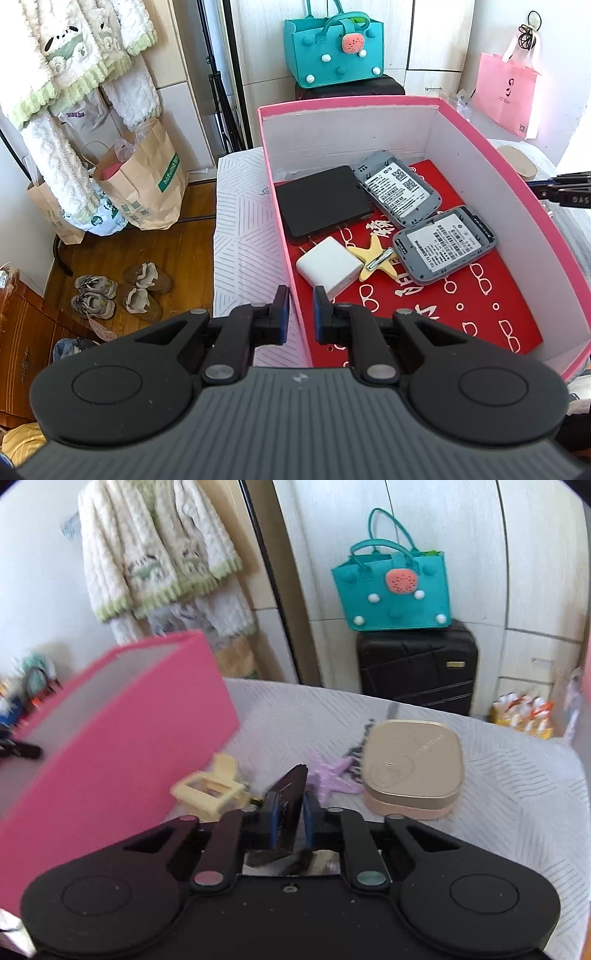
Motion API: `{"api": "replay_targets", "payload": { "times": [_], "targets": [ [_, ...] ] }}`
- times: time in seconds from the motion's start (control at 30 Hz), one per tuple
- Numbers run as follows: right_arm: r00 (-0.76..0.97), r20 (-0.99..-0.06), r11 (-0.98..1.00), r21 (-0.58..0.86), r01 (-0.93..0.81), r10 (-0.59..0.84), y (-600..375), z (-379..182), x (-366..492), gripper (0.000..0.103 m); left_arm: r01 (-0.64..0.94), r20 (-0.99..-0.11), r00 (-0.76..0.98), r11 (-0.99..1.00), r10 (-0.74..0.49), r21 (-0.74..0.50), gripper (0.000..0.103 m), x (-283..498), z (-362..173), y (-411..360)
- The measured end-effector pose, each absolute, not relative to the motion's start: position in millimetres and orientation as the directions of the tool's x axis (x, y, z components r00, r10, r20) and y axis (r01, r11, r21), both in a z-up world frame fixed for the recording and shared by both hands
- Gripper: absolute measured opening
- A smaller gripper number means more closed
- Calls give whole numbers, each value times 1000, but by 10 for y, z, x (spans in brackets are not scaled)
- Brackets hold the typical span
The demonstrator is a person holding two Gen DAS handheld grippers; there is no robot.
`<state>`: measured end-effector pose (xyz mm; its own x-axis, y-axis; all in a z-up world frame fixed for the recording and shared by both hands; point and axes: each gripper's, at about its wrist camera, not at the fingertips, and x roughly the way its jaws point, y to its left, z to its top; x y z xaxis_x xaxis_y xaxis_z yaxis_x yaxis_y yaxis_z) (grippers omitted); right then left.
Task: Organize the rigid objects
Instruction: 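Grasp the black phone battery with the right tool, then carry the black battery into the box beside the charger, open right tool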
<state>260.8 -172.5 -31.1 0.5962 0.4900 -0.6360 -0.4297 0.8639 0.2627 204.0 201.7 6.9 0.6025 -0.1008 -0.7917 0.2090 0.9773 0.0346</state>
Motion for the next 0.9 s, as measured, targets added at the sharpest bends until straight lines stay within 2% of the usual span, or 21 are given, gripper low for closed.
{"api": "replay_targets", "payload": {
  "times": [0.27, 0.53, 0.57, 0.77, 0.9],
  "targets": [
    [563, -645, 842, 261, -472, 516, -1562, -237, 2449, 12, 199, -792, 601, 980, -108, 18, 12, 2050, 74, 2033],
    [553, -723, 880, 165, -445, 415, -1367, -322, 2395, 14, 215, -788, 606, 976, -113, 26, 12, 2043, 83, 2044],
    [554, -724, 885, 171, -433, 411, -1377, -351, 2403, 10, 218, -789, 604, 976, -113, 28, 12, 2042, 83, 2041],
    [566, -694, 879, 218, -425, 446, -1476, -244, 2337, 10, 275, -823, 563, 956, -73, 103, 10, 1988, 64, 1948],
    [593, -679, 884, 193, -425, 433, -1483, -98, 2253, 10, 299, -829, 556, 943, -50, 144, 9, 1926, 91, 1915]
  ]
}}
